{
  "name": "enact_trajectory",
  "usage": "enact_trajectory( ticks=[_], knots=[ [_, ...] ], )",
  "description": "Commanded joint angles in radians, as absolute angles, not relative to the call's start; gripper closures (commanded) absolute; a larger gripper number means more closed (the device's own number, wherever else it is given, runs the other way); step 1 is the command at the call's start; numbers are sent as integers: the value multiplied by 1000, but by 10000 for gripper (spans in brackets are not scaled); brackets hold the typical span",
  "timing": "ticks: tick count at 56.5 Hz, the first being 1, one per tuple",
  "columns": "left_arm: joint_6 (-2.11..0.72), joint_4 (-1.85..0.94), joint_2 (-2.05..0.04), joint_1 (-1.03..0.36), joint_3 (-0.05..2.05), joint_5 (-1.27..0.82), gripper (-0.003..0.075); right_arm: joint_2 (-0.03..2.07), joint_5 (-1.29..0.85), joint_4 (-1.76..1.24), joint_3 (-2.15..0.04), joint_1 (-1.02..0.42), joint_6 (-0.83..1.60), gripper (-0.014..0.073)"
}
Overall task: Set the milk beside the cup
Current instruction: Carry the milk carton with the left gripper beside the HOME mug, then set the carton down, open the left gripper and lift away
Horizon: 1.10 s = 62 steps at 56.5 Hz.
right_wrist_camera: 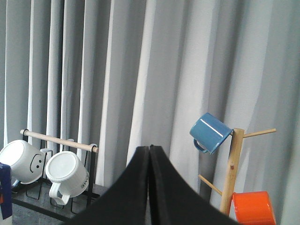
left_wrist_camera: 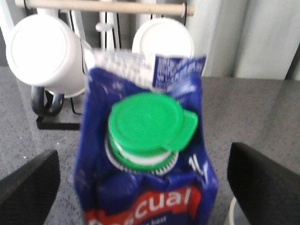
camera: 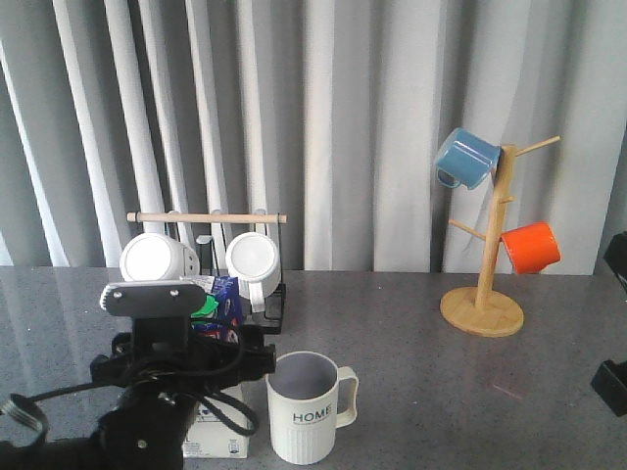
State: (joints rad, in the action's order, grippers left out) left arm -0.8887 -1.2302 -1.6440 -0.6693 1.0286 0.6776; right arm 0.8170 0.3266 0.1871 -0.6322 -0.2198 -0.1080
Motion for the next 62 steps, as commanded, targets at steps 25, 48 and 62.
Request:
enact_trajectory(
  ticks=[25, 48, 62],
  knots=[
    [-923, -1172, -1169, -674, 1053, 585, 729, 811, 395, 191, -660, -215, -103, 602],
    [-644, -1131, -1163, -674, 1111, 467, 728, 811, 395, 191, -660, -215, -103, 602],
    [-385, -517, -1149, -690, 1011, 58, 727, 811, 395, 191, -660, -215, -103, 602]
  ],
)
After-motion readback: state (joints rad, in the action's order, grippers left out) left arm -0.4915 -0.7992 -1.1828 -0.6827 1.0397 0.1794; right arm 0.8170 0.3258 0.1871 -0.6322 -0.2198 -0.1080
